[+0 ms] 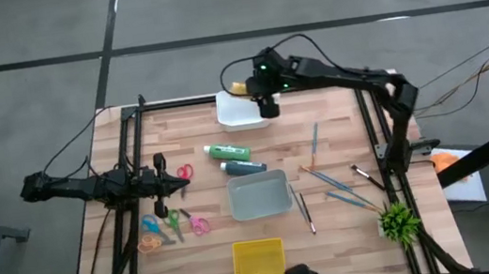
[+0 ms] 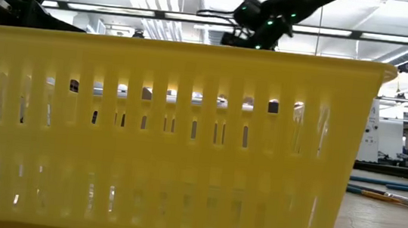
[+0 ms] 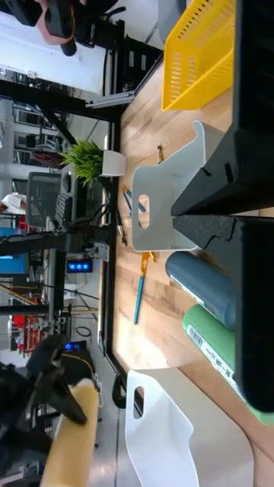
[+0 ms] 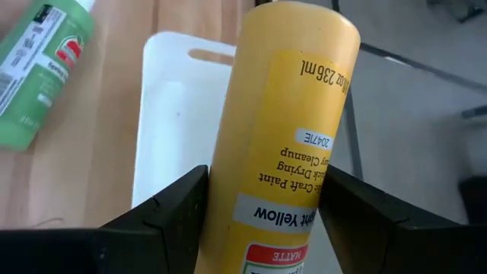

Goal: Pick & Place Paint Supplies
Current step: Put the yellow paint bottle into the white bin, then put the green paint bottle into the white bin

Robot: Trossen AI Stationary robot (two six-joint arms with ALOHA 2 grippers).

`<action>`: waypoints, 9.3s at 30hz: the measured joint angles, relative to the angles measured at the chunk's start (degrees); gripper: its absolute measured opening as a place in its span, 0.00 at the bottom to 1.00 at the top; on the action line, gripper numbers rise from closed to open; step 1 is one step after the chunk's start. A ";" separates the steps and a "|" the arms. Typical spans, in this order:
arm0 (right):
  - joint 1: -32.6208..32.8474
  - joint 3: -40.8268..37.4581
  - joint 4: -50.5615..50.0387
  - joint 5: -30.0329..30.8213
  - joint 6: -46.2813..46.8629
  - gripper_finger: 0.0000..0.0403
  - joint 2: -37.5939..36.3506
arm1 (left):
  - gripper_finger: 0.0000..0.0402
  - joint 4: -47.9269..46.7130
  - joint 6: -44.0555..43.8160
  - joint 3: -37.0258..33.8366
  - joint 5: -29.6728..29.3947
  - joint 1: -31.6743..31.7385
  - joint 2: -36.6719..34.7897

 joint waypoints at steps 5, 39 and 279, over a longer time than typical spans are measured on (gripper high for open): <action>-0.12 4.70 -1.15 -0.21 -1.33 0.56 4.72 | 0.00 -0.01 0.02 0.01 0.00 -0.01 0.00; -2.14 6.44 2.59 -2.99 -1.66 0.56 17.87 | 0.00 -0.02 0.00 0.00 0.00 -0.02 -0.02; 15.75 -6.58 20.51 0.11 37.20 0.92 8.10 | 0.00 0.00 0.02 0.01 0.00 -0.01 0.00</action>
